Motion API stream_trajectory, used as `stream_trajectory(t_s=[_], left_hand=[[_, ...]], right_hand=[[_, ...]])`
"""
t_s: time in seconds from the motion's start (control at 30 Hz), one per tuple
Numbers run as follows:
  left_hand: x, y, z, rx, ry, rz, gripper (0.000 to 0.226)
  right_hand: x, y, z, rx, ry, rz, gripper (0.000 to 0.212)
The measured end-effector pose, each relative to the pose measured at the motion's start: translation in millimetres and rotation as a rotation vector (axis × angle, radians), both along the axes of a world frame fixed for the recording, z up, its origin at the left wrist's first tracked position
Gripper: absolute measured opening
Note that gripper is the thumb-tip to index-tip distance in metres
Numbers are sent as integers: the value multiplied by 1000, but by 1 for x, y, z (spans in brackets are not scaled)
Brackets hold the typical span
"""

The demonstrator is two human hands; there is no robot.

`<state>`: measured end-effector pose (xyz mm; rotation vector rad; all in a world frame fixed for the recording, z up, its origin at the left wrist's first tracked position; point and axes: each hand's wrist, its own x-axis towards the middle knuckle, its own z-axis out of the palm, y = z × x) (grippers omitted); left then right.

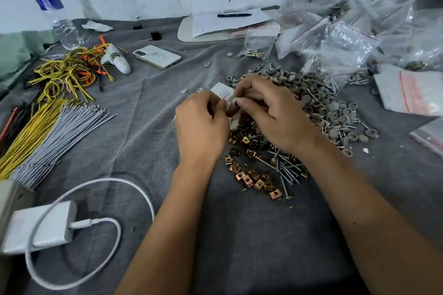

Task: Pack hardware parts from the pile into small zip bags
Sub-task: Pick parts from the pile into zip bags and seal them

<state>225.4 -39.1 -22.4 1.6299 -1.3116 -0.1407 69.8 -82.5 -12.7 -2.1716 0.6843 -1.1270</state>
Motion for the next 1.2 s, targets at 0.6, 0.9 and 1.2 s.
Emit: stream_trajectory(t_s=[0.6,0.9,1.2], left_hand=[[-25,19,13,-639,-404,122,27],[-16,1,-5,110,-67,130,18],[-8,-7,-8,81,349,96,27]], right_hand=[[23,10,-10,1,-57,-100,17],[8,-5,-14,188,24,-230,6],[1,-5,-10,95,150,-219,27]])
